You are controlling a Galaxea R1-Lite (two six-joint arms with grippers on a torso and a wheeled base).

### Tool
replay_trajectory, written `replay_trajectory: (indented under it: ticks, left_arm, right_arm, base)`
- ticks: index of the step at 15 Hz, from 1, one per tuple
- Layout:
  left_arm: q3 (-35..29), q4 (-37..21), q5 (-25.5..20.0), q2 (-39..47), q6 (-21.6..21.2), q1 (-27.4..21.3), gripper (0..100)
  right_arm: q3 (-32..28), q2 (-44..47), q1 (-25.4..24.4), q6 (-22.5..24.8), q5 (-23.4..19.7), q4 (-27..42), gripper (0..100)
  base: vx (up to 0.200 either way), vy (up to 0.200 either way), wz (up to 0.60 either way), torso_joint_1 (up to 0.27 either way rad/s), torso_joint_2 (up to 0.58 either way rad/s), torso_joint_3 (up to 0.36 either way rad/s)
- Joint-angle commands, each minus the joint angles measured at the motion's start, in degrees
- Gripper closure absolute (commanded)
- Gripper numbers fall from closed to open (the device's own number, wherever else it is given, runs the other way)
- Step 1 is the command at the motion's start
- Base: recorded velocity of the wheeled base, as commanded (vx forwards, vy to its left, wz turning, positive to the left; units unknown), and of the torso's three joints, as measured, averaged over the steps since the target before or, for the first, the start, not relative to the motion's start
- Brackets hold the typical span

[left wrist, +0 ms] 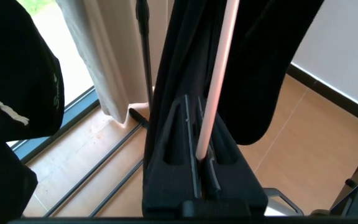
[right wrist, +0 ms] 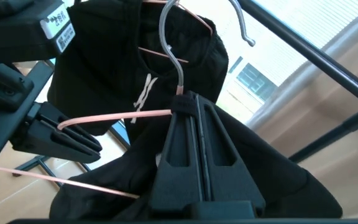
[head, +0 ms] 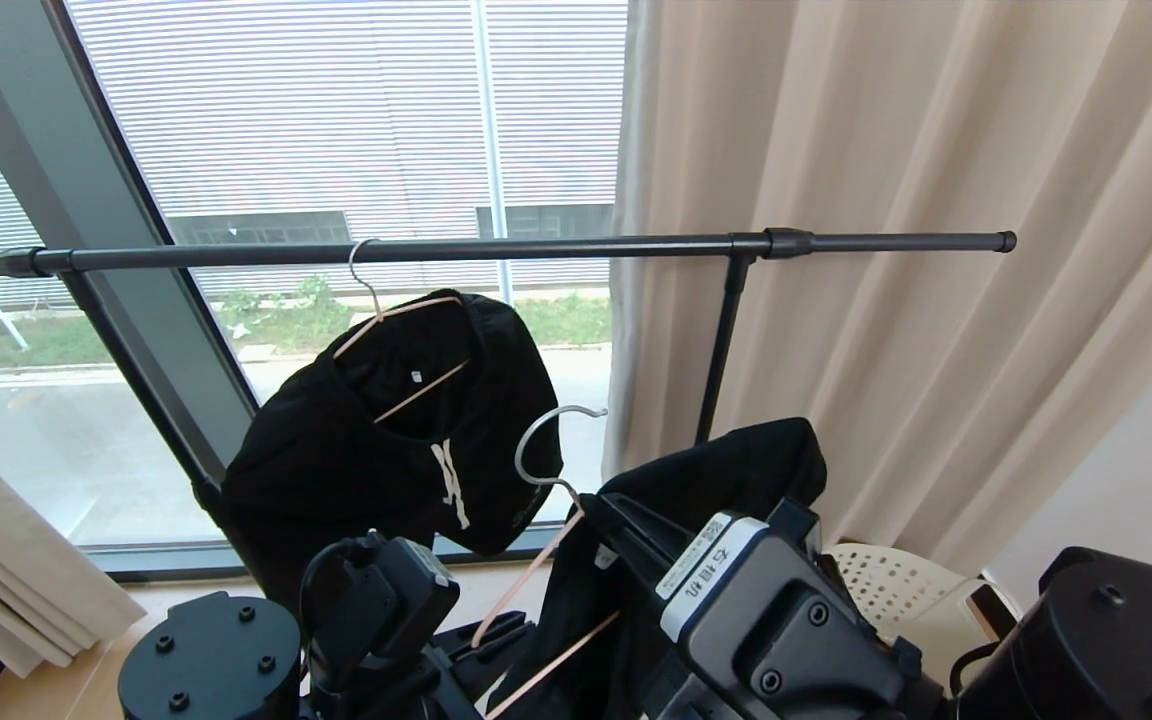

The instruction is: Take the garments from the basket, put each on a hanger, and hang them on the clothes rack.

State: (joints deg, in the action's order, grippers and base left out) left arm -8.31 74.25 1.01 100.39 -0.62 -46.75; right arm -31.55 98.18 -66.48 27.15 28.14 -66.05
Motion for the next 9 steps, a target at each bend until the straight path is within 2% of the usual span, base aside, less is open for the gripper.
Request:
replay_trajectory:
  ticks: [1,2,3,9]
  left_arm:
    - [0.0,0.0,0.0,-0.2,0.0,0.0,100]
    - [0.1,0.0,0.0,-0.2,0.0,0.0,100]
    - [0.1,0.0,0.0,-0.2,0.0,-0.1,100]
    - [0.6,0.1,0.0,-0.3,-0.1,-0.4,100]
  right_arm:
    - [0.0,-0.4,1.3,0.0,0.0,0.0,100]
    - [0.1,-0.4,2.2,0.0,0.0,0.0,100]
    - [0.1,-0.5,2.7,0.0,-0.1,0.0,0]
    - [-0.9,-1.0,5.4,0.9,0.3,0.0,0]
  base:
    - [0.0,0.0,0.0,0.0,0.0,0.0]
    - [0.0,0.0,0.0,0.0,0.0,0.0]
    - [0.0,0.0,0.0,0.0,0.0,0.0]
    - [0.0,0.0,0.0,0.0,0.0,0.0]
